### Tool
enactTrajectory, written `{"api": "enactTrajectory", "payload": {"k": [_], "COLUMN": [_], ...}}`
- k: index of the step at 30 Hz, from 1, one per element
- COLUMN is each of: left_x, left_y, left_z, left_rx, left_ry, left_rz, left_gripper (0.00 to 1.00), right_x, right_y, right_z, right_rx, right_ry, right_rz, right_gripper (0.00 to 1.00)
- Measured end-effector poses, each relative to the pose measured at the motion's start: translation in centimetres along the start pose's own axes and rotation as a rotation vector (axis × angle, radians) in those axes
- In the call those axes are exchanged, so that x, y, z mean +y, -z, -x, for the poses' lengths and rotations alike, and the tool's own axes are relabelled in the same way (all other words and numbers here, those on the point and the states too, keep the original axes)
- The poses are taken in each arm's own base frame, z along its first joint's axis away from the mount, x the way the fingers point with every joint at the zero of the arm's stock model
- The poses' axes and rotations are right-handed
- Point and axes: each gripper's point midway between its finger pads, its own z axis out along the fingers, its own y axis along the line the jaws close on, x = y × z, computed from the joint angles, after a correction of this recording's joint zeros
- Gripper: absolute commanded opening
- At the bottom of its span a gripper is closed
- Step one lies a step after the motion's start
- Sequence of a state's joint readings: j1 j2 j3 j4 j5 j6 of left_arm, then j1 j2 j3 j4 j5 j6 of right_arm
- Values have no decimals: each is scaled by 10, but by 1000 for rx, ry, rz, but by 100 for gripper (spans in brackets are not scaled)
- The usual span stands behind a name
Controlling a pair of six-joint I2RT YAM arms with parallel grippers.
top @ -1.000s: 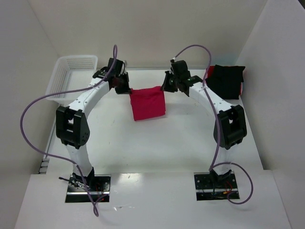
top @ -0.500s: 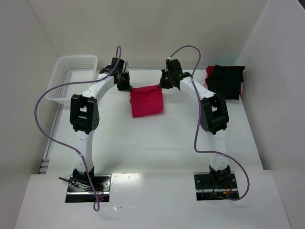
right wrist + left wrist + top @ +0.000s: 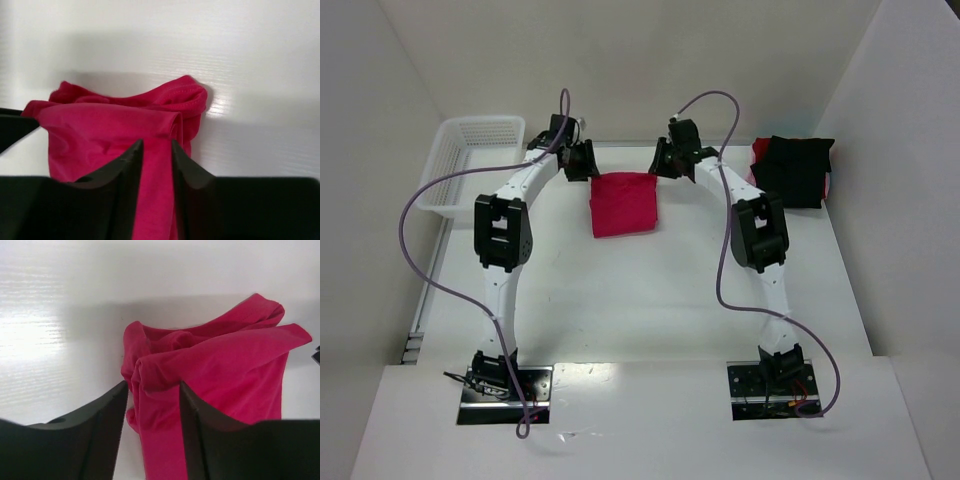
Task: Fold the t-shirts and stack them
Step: Fold the long partially folded tshirt into a neat square
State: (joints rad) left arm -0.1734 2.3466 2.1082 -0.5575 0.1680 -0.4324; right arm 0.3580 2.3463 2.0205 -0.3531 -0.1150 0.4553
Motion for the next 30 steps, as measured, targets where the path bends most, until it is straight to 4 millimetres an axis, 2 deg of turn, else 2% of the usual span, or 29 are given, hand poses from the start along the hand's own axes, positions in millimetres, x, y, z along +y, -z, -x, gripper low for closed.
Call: {"api": "enactTrajectory", "payload": {"k": [1, 3, 4, 8, 10, 11, 12, 14, 15, 16, 17, 19, 21, 22, 25, 30], "left_x": [0, 2, 3, 5, 4, 4, 2, -1, -4, -8, -11, -21, -31, -35, -42, -31], "left_y": [-3, -8, -9, -8, -4, -1, 3, 13, 19, 26, 34, 49, 60, 63, 55, 18], "left_z": [0, 0, -1, 3, 11, 16, 19, 25, 29, 33, 35, 37, 35, 34, 23, -21], "left_rx": [0, 4, 7, 0, -19, -31, -41, -57, -70, -83, -93, -116, -122, -125, -113, -7], "left_ry": [-4, -10, -10, -12, -18, -21, -24, -37, -41, -45, -47, -52, -53, -55, -53, -11], "left_rz": [-2, -4, -2, 10, 8, 8, 9, 4, -2, -12, -25, -70, -118, -144, -215, -255], "left_gripper": [61, 62, 68, 79, 83, 83, 84, 79, 76, 68, 51, 31, 20, 20, 29, 34], "right_x": [-2, -7, -9, -13, -10, -9, -7, 0, 4, 9, 14, 22, 28, 31, 36, 37], "right_y": [0, 1, 1, 4, 7, 8, 10, 14, 16, 18, 21, 26, 29, 29, 27, 17], "right_z": [2, 7, 9, 24, 30, 34, 36, 39, 39, 39, 38, 33, 24, 19, 0, -17], "right_rx": [-5, -15, -19, -49, -62, -69, -72, -72, -70, -67, -63, -49, -26, -12, 39, 83], "right_ry": [0, -5, -7, -12, -10, -8, -5, -3, -2, 0, 1, 3, 5, 7, 12, 20], "right_rz": [-3, -12, -16, -19, -2, 9, 20, 51, 72, 97, 123, 173, 226, 251, 314, 371], "right_gripper": [44, 53, 57, 58, 49, 39, 32, 21, 12, 9, 7, 4, 2, 2, 2, 2]}}
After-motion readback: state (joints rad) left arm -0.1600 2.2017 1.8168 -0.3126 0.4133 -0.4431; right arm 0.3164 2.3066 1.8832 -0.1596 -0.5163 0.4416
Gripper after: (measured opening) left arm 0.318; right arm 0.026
